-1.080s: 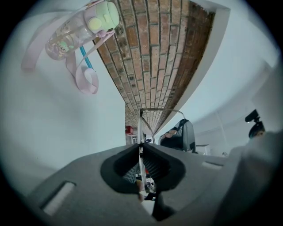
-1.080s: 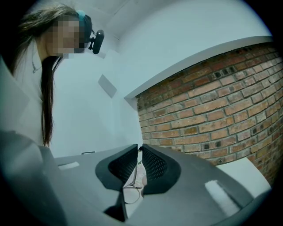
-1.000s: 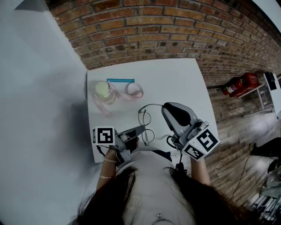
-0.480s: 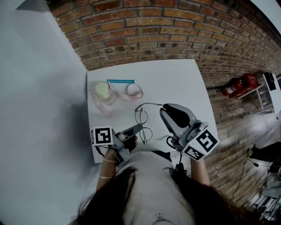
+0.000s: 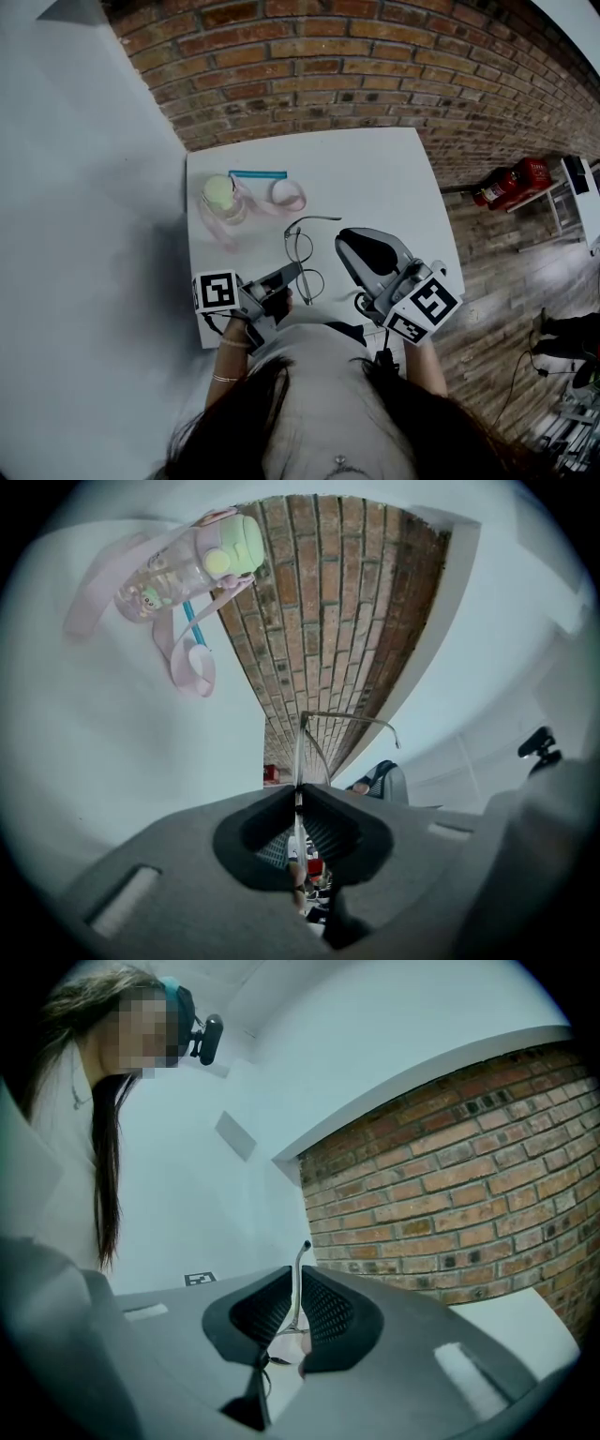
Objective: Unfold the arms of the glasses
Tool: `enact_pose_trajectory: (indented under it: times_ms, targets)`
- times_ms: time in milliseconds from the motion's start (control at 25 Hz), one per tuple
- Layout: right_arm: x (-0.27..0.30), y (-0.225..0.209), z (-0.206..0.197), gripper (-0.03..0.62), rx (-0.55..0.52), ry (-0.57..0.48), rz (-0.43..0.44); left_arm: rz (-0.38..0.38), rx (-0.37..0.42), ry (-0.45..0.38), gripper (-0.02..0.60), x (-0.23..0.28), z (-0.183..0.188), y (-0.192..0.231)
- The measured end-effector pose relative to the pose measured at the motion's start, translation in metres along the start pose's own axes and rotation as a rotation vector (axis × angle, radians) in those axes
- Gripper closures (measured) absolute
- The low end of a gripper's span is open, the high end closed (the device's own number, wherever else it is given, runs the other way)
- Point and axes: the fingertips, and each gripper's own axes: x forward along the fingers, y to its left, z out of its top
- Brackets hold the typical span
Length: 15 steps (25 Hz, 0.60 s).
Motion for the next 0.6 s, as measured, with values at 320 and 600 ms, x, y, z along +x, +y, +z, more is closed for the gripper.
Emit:
enact_pose_trajectory:
  times_ms: [320, 600]
  targets:
    - [0.012, 0.011, -0.02, 0.556, 0.028, 0.069, 0.043, 0.0, 0.013, -0.022, 0.56, 0.0, 0.003, -0.004]
    - [0.024, 0.021, -0.037, 0.556, 0.055, 0.132, 0.069, -0.006, 0.041, -0.02, 0.56, 0.002, 0.001, -0.009]
